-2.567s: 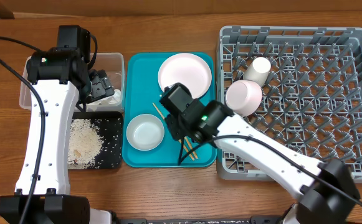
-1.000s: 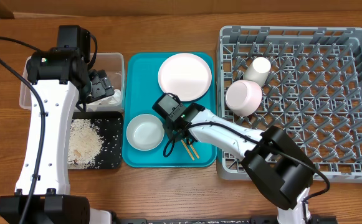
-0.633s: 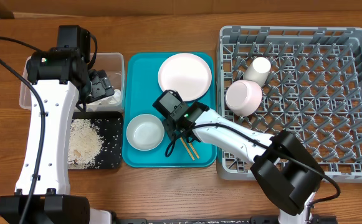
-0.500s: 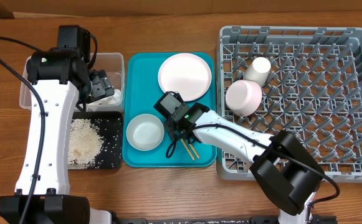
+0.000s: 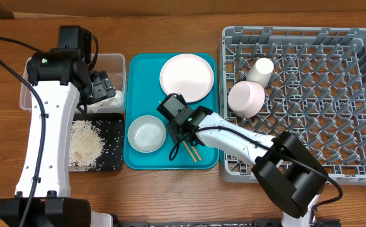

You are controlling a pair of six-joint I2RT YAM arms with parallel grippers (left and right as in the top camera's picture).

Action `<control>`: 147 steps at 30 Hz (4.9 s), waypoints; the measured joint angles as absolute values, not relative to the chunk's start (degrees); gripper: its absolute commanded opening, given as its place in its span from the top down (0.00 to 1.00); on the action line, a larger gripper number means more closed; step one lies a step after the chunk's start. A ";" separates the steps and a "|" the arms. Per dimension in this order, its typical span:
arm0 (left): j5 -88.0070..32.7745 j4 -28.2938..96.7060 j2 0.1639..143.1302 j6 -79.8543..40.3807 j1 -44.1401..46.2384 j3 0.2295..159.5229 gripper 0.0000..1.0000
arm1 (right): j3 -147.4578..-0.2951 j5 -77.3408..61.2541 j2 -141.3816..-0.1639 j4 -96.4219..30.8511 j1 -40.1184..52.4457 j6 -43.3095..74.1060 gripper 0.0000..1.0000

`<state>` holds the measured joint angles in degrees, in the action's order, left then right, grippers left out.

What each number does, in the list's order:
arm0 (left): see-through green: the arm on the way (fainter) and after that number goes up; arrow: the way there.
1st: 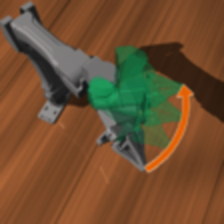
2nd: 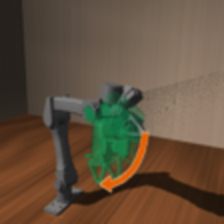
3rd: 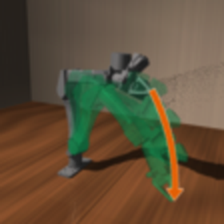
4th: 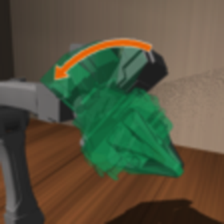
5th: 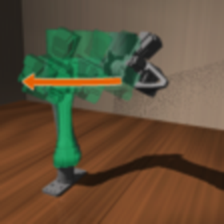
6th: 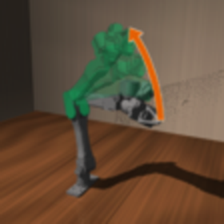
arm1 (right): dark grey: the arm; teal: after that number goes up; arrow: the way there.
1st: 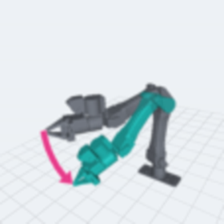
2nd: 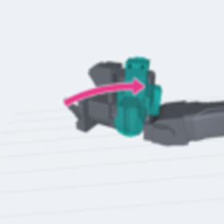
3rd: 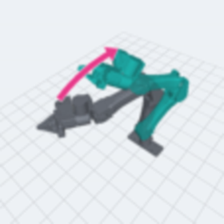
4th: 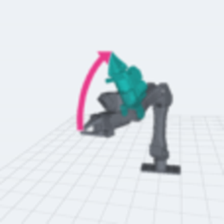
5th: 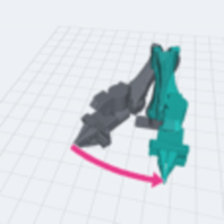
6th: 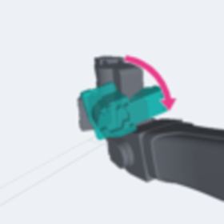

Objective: Sort waste into correct bins and load items into the dishwasher

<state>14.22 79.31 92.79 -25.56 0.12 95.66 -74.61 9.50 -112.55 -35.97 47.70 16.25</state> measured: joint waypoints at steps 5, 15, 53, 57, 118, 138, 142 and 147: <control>14.22 79.31 92.79 -25.56 0.12 95.66 0.00 | -72.10 9.67 -112.55 -34.15 47.70 16.25 0.60; 14.22 79.29 92.79 -25.58 0.12 95.66 0.00 | -71.57 9.89 -112.42 -33.12 47.70 16.27 0.60; 14.22 79.31 92.79 -25.58 0.12 95.66 0.00 | -68.88 10.70 -111.66 -30.46 47.51 16.27 0.60; 14.22 79.29 92.79 -25.56 0.12 95.66 0.00 | -68.88 10.20 -111.66 -30.70 47.37 16.27 0.60; 14.22 79.29 92.79 -25.58 0.12 95.66 0.00 | -68.97 7.88 -110.00 -32.62 46.85 16.25 0.75; 14.22 79.29 92.79 -25.56 0.12 95.66 0.00 | -68.97 6.83 -110.65 -31.24 46.85 15.00 0.68; 14.22 79.31 92.79 -25.58 0.12 95.66 0.00 | -69.41 6.15 -110.63 -33.98 46.85 14.92 0.68; 14.22 79.29 92.79 -25.58 0.12 95.66 0.00 | -69.84 5.91 -109.89 -34.30 46.85 14.92 0.68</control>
<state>14.22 79.29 92.79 -25.58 0.12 95.66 -69.84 5.91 -109.89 -34.30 46.85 14.92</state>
